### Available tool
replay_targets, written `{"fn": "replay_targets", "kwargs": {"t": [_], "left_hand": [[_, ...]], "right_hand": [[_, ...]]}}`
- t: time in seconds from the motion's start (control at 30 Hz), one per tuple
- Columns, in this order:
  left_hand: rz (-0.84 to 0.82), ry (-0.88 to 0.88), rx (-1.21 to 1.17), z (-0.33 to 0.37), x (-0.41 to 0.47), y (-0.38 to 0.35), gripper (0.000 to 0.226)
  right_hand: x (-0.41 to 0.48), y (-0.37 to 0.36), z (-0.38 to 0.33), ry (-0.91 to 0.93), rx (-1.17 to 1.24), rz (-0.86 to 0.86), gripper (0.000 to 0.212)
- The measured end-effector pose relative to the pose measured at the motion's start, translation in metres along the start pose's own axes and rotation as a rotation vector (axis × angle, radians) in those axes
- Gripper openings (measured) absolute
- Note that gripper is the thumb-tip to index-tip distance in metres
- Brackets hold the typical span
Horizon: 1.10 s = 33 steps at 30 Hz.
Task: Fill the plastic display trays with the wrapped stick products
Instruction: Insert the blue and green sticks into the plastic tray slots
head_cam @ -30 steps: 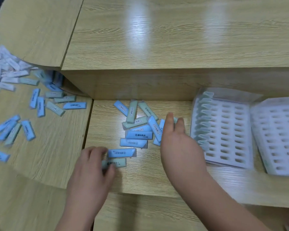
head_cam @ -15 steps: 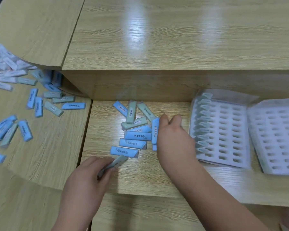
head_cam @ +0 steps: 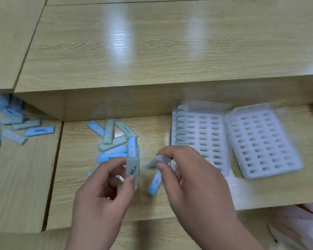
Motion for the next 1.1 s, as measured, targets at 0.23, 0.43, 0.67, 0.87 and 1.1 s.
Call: {"fn": "replay_targets", "kwargs": {"t": [0.23,0.43,0.67,0.87,1.1], "left_hand": [[-0.214,-0.016,-0.065,0.039,0.018,-0.059,0.013],[-0.239,-0.037,-0.054,0.06,0.063,-0.095,0.014],[-0.208,-0.053,-0.113,0.06,0.088,-0.11,0.037],[-0.185,-0.055,-0.081,0.055,0.097,-0.11,0.028],[-0.138,-0.023,-0.055,0.05,0.097,-0.102,0.026]], "right_hand": [[-0.024,0.055,0.083,-0.202,0.348,0.25,0.011],[0.016,0.055,0.116,-0.169,0.321,0.307,0.012],[0.073,0.032,0.131,-0.123,0.162,0.265,0.021],[0.086,0.023,0.133,0.018,-0.022,0.288,0.017],[0.094,0.019,0.137,0.061,-0.043,0.317,0.016]]}}
Point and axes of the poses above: each hand's wrist, its own x-axis towards the middle knuckle, its own y-axis out of the back of the hand, z = x × y, the point moved 1 cm from there along x, towards the middle knuckle, and after that the axes turned 3 degrees about y, right-handed, at the moved point
